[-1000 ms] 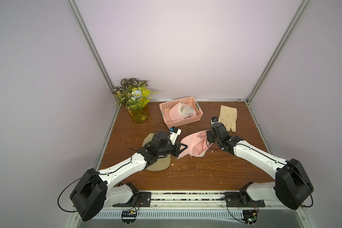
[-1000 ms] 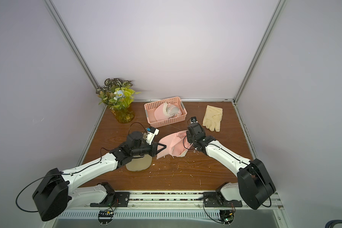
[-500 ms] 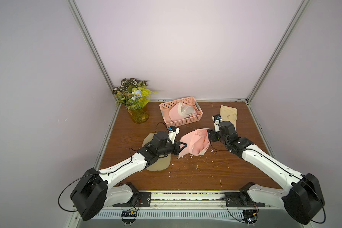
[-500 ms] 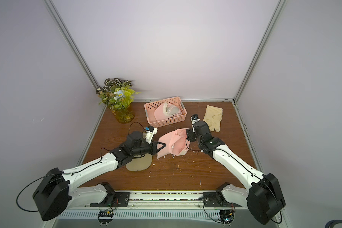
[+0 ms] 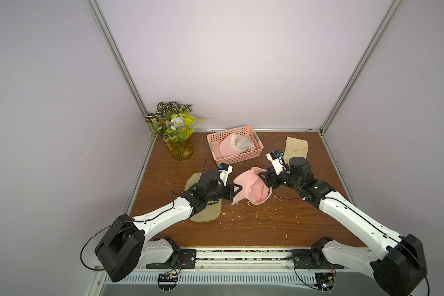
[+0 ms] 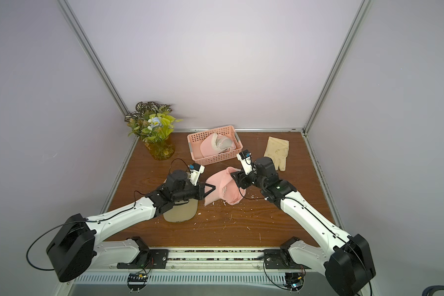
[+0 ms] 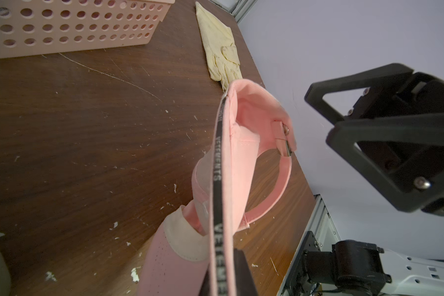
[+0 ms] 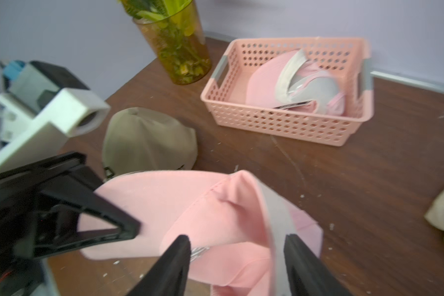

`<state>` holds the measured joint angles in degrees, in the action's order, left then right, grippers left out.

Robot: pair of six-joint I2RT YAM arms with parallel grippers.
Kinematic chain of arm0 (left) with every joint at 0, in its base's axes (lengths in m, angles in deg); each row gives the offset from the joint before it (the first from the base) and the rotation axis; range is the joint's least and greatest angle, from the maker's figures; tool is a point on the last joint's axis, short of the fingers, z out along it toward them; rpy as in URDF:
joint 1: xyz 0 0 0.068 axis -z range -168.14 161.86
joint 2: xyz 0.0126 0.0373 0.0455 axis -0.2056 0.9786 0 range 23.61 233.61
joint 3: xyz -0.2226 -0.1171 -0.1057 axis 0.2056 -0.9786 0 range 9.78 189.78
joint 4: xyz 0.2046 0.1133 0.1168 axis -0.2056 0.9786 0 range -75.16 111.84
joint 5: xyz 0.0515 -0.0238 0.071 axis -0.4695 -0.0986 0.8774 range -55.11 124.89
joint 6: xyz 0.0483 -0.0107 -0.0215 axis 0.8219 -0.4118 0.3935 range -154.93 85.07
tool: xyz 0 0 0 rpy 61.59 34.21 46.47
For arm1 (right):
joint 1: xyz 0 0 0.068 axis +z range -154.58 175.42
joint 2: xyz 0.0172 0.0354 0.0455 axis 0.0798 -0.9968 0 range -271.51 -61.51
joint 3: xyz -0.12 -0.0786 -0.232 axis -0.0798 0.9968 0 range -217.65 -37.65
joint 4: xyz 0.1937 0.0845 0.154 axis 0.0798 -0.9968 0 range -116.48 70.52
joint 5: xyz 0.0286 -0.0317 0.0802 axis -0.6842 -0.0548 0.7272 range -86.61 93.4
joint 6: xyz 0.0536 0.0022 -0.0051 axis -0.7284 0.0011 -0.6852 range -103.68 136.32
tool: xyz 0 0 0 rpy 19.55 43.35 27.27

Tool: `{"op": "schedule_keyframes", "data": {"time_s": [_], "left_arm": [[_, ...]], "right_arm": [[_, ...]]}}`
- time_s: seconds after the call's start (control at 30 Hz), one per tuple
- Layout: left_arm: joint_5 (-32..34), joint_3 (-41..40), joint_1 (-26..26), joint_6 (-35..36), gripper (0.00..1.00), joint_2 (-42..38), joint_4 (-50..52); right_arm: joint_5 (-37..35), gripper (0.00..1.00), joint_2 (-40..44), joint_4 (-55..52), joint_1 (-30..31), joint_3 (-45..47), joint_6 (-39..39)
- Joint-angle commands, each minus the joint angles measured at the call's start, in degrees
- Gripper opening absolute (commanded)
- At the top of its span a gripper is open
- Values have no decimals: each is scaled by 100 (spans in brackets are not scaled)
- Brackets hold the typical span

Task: Turn the baseball cap inside out
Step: Turn over the baseball cap.

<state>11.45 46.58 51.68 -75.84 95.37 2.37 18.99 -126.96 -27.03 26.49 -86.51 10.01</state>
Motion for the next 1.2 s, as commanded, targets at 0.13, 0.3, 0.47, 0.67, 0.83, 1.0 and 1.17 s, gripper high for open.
{"op": "schedule_keyframes", "data": {"time_s": [0.13, 0.3, 0.47, 0.67, 0.83, 1.0, 1.17], "left_arm": [[367, 70, 18, -49, 1, 120, 303], [496, 119, 18, -5, 2, 214, 495], [656, 186, 18, 64, 1, 302, 734], [699, 274, 17, 210, 1, 420, 908], [803, 289, 18, 280, 1, 436, 1034], [827, 284, 17, 344, 1, 467, 1055], [977, 293, 16, 373, 1, 557, 1053]], "right_arm": [[1297, 40, -361, 102, 136, 117, 74], [789, 36, -915, 290, 153, 233, -185], [15, 35, -1712, 70, 156, -30, -390], [-1285, 41, -2330, -3, 154, -252, -770], [-2212, 48, -2494, -51, 145, -326, -1097], [-1992, 50, -2557, 273, 125, -282, -1077], [-1526, 50, -2726, 556, 122, -332, -1029]]}}
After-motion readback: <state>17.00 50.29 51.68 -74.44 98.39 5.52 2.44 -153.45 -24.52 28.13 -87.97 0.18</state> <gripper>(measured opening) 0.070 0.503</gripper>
